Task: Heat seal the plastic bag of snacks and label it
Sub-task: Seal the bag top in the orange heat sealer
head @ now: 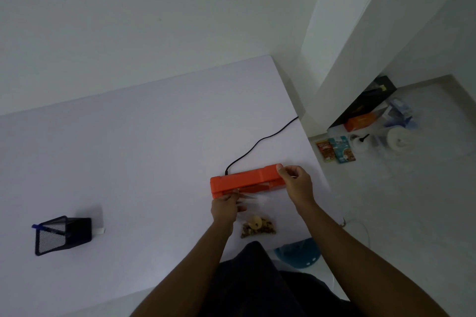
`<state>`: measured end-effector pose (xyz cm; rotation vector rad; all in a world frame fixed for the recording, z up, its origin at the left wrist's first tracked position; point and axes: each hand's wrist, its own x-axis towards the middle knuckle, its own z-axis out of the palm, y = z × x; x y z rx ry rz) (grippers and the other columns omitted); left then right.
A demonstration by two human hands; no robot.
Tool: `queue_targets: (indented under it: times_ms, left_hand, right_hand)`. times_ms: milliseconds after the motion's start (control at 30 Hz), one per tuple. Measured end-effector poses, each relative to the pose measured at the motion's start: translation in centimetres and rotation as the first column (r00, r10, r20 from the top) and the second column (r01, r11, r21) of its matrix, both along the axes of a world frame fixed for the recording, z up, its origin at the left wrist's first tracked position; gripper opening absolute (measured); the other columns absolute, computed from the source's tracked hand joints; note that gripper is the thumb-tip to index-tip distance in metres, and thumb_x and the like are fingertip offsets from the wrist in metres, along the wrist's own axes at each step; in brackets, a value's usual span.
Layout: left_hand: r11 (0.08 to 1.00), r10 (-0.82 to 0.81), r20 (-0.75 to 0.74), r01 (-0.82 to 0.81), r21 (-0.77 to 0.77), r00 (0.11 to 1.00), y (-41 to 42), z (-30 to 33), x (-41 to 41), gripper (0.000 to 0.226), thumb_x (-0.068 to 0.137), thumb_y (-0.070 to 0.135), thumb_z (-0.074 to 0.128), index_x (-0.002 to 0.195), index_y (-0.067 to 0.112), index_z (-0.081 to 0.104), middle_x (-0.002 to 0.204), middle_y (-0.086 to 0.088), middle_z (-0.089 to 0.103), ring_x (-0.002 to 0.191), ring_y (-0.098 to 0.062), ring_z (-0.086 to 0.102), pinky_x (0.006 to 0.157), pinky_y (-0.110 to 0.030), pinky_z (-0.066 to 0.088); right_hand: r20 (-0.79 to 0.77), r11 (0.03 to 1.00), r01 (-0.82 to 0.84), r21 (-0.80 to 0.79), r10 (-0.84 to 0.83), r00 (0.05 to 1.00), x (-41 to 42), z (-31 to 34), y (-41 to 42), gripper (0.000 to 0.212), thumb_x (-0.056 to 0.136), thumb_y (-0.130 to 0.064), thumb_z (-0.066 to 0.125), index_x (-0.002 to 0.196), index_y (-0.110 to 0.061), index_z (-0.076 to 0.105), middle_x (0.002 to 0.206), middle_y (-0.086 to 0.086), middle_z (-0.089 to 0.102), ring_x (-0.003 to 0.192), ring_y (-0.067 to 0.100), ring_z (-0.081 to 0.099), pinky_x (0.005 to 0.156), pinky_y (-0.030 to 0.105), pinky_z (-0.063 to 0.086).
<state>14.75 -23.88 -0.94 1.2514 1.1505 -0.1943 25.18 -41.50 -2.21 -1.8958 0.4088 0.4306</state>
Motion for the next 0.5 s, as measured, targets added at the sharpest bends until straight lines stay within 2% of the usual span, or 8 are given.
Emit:
queue_targets:
  times_ms: [133,367,433,500]
  left_hand:
    - [1.000,-0.012,0.002,0.012,-0.002,1.000,0.0,0.1,0.0,0.016,0.095,0.017,0.064,0.087,0.005,0.071,0.089,-0.020,0.075,0.063,-0.024,0.070,0.037,-0.016,0.043]
    - [1.000,-0.017,-0.008,0.017,0.000,1.000,-0.1,0.0,-0.1,0.020,0.095,0.026,0.066,0.091,0.006,0.071,0.087,-0.016,0.076,0.062,-0.021,0.071,0.039,-0.018,0.043]
    - [1.000,-0.013,-0.009,0.013,-0.002,1.000,0.0,0.1,-0.1,0.021,0.094,0.027,0.066,0.091,0.007,0.072,0.087,-0.016,0.076,0.062,-0.021,0.072,0.039,-0.018,0.043]
    - [1.000,-0.007,-0.006,0.007,-0.009,1.000,0.0,0.2,0.0,0.022,0.094,0.026,0.066,0.092,0.005,0.072,0.087,-0.017,0.076,0.062,-0.022,0.071,0.038,-0.017,0.043]
  right_hand:
    - [-0.046,0.999,0.022,0.048,-0.020,0.999,0.1,0.1,-0.1,0.038,0.085,-0.050,0.073,0.099,-0.015,0.069,0.100,0.003,0.070,0.094,0.017,0.066,0.078,0.029,0.052]
    - [-0.117,0.997,0.053,0.050,-0.047,0.992,0.9,0.2,-0.1,0.038,0.082,-0.048,0.077,0.099,-0.014,0.070,0.102,0.006,0.071,0.093,0.018,0.066,0.073,0.030,0.052]
    - [-0.132,0.997,0.047,0.056,-0.040,0.990,1.1,0.3,-0.2,0.043,0.081,-0.049,0.078,0.103,-0.013,0.071,0.104,0.007,0.071,0.094,0.020,0.066,0.072,0.032,0.051]
    - [-0.141,0.997,0.031,0.067,-0.021,0.990,1.2,0.7,-0.2,0.047,0.082,-0.048,0.077,0.112,-0.012,0.071,0.104,0.006,0.069,0.086,0.016,0.063,0.067,0.029,0.050]
